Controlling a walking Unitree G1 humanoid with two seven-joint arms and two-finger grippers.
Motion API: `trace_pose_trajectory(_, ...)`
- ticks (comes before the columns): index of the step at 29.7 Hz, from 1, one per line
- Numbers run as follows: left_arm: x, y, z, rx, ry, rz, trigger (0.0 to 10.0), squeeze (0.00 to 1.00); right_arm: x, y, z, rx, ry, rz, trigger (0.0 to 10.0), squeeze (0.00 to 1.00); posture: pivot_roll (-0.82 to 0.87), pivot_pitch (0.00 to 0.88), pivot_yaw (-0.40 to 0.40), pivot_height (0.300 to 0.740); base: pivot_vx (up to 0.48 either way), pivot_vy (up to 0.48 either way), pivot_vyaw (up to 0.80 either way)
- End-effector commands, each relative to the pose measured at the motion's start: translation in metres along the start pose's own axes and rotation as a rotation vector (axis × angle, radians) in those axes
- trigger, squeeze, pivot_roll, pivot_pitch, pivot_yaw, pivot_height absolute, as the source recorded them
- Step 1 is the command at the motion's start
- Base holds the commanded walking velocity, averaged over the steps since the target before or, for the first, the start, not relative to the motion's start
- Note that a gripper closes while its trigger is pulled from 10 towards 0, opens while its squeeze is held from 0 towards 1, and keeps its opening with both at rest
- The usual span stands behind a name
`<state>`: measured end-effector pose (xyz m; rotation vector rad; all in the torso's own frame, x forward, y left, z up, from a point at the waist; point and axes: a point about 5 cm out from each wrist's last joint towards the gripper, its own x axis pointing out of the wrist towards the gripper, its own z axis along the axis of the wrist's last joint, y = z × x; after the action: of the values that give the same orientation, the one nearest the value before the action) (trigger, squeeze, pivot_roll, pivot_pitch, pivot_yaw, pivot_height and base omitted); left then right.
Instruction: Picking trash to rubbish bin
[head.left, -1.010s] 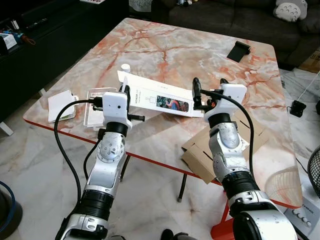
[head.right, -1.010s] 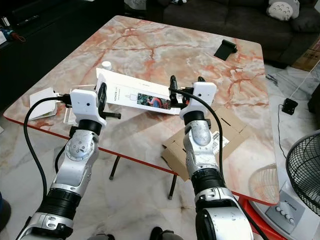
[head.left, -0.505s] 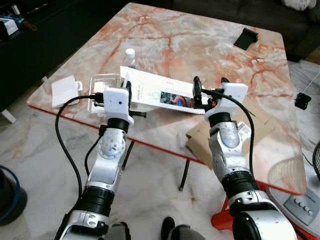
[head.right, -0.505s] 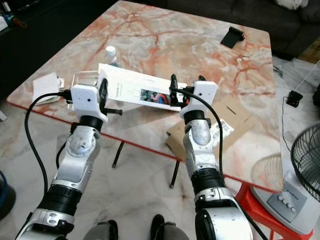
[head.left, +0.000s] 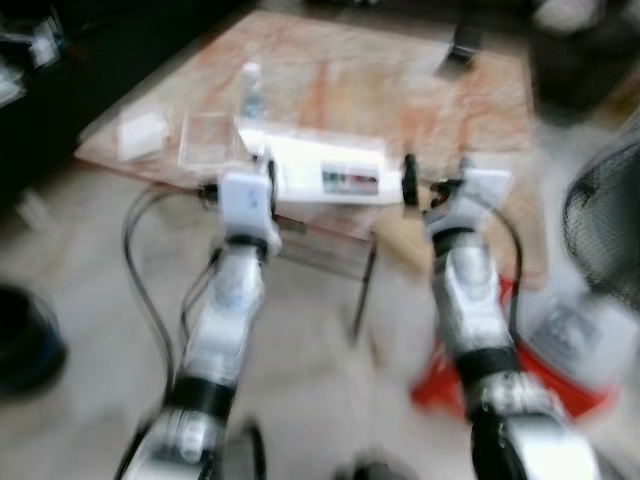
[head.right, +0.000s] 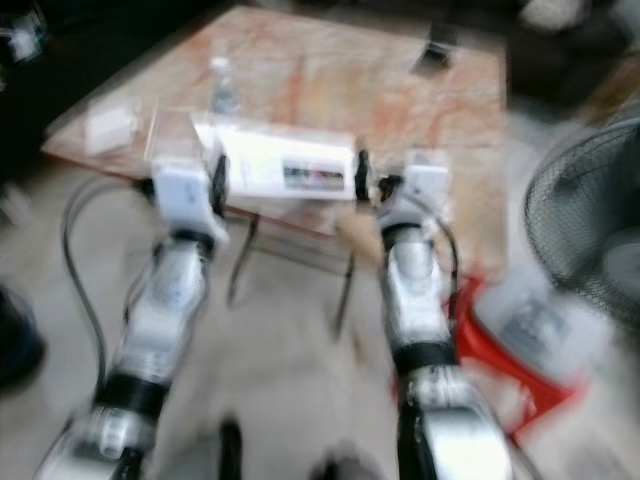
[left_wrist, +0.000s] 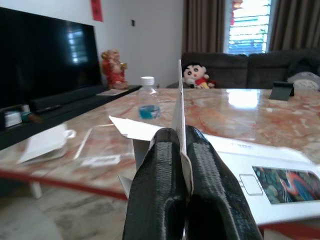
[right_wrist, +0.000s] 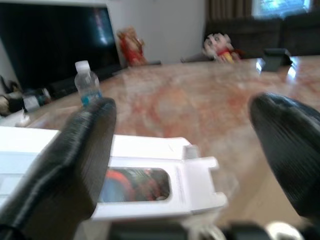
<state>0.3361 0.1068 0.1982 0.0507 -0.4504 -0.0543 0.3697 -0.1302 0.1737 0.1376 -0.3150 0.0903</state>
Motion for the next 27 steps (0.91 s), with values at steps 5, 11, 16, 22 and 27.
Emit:
trace_pose_trajectory(5,0.005,0.008,0.019,0.140,-0.107,0.083,10.0,0.00,0.003,-0.005,0.007,0.012,-0.022,-0.009,10.0,0.00,0.07,0.163,-0.085,0.740,-0.121,0.000,0.00)
trace_pose_trajectory(11,0.008,0.010,0.032,0.191,-0.164,0.116,10.0,0.00,0.003,-0.008,0.006,0.022,-0.015,-0.017,10.0,0.00,0.06,0.151,-0.090,0.740,0.000,0.000,0.00)
trace_pose_trajectory(16,0.009,0.004,0.040,0.203,-0.185,0.117,10.0,0.00,0.003,-0.010,0.008,0.022,-0.015,-0.015,10.0,0.00,0.06,0.141,-0.093,0.740,0.000,0.000,0.00)
trace_pose_trajectory(22,-0.006,-0.001,-0.001,0.098,0.017,0.099,10.0,0.00,-0.003,-0.023,-0.007,0.036,0.063,-0.036,10.0,0.00,0.06,0.133,-0.099,0.740,0.000,0.000,0.00)
trace_pose_trajectory(27,-0.027,0.002,-0.039,0.038,0.167,0.088,10.0,0.00,-0.021,-0.044,-0.034,0.030,0.201,-0.066,10.0,0.00,0.05,0.125,-0.103,0.740,0.000,0.000,0.00)
